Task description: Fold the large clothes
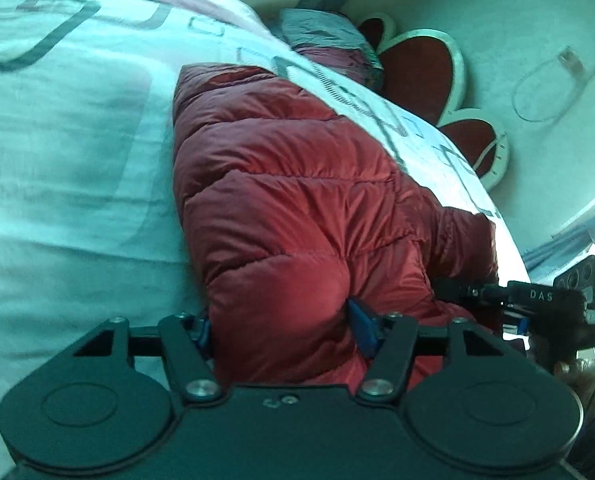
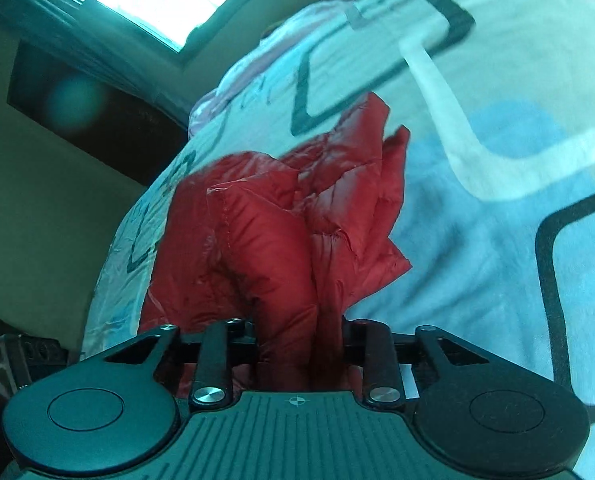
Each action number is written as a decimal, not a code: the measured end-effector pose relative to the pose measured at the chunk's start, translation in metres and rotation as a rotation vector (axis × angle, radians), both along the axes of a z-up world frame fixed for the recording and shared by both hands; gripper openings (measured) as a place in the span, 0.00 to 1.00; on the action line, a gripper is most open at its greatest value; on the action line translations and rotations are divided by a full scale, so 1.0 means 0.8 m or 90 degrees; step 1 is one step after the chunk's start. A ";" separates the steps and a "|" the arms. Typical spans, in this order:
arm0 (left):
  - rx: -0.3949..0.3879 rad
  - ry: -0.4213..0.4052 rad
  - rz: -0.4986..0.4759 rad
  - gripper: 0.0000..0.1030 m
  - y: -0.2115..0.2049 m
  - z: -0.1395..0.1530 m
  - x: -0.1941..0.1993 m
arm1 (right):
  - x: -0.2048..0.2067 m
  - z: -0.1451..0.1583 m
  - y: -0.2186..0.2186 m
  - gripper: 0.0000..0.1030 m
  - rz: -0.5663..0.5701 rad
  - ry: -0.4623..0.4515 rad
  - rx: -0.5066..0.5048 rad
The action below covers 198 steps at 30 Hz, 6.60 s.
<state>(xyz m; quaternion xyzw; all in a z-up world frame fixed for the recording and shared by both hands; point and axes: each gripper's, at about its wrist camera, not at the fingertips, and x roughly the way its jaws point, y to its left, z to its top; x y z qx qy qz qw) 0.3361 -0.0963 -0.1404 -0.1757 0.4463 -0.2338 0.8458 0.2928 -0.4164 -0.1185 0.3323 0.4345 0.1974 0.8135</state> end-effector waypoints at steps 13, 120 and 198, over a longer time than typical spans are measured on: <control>-0.011 -0.069 -0.029 0.56 0.105 0.050 -0.018 | -0.015 0.082 0.133 0.25 -0.004 -0.071 -0.042; 0.246 -0.165 0.096 0.37 0.256 0.066 -0.191 | -0.133 0.052 0.467 0.24 0.140 -0.190 -0.276; 0.259 -0.309 0.227 1.00 0.133 0.195 -0.446 | -0.393 0.179 0.375 1.00 -0.003 -0.277 -0.353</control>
